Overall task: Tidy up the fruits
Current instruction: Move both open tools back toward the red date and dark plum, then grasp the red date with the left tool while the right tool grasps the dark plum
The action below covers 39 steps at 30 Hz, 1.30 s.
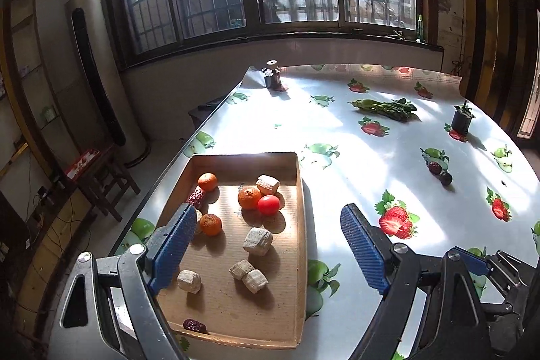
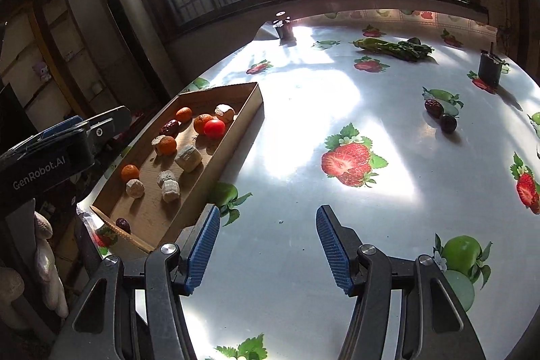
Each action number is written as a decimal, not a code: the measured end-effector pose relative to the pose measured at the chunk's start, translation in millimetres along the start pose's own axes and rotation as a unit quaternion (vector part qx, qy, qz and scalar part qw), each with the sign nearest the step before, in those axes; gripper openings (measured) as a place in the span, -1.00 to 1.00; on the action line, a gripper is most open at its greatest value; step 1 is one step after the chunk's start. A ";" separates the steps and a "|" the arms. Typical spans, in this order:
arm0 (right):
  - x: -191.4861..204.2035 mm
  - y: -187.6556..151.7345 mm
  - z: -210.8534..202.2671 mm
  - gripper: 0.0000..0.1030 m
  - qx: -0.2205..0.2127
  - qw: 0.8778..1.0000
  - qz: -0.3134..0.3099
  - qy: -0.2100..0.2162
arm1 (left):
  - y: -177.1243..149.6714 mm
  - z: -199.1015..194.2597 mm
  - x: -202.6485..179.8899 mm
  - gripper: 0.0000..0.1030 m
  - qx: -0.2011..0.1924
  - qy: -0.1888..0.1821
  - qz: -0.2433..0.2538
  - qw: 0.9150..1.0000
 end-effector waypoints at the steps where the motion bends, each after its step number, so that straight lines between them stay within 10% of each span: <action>1: -12.0 -0.1 -6.2 0.24 0.000 1.000 0.001 -0.014 | 6.7 -0.4 -7.6 0.68 0.002 -0.018 0.001 1.000; 8: -129.3 12.7 -40.2 0.24 0.017 0.990 0.056 -0.128 | 23.2 29.6 -77.9 0.68 0.032 -0.103 0.036 0.993; 13: -186.3 27.2 -16.1 0.24 0.034 0.986 0.101 -0.127 | 13.4 75.0 -105.1 0.68 0.090 -0.136 0.020 0.986; 24: -194.4 49.1 97.5 0.04 0.075 0.989 0.064 -0.110 | 9.2 141.6 -106.1 0.68 0.159 -0.158 -0.044 0.974; 27: -193.0 49.5 99.2 -0.50 0.069 0.988 0.054 -0.130 | 10.6 160.6 -123.7 0.68 0.173 -0.178 -0.049 0.968; 39: -238.1 7.8 37.2 -0.50 0.053 0.973 0.131 -0.185 | -7.9 221.4 -230.5 0.65 0.210 -0.207 0.007 0.955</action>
Point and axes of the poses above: each gripper's, at about its wrist camera, not at the fingertips, and z roughly the way its jaws point, x to its left, y to its top, the point moved 2 cm from there along z, roughly the way its jaws point, and after that the axes turned 10 degrees about -z, right-handed, at the moved point
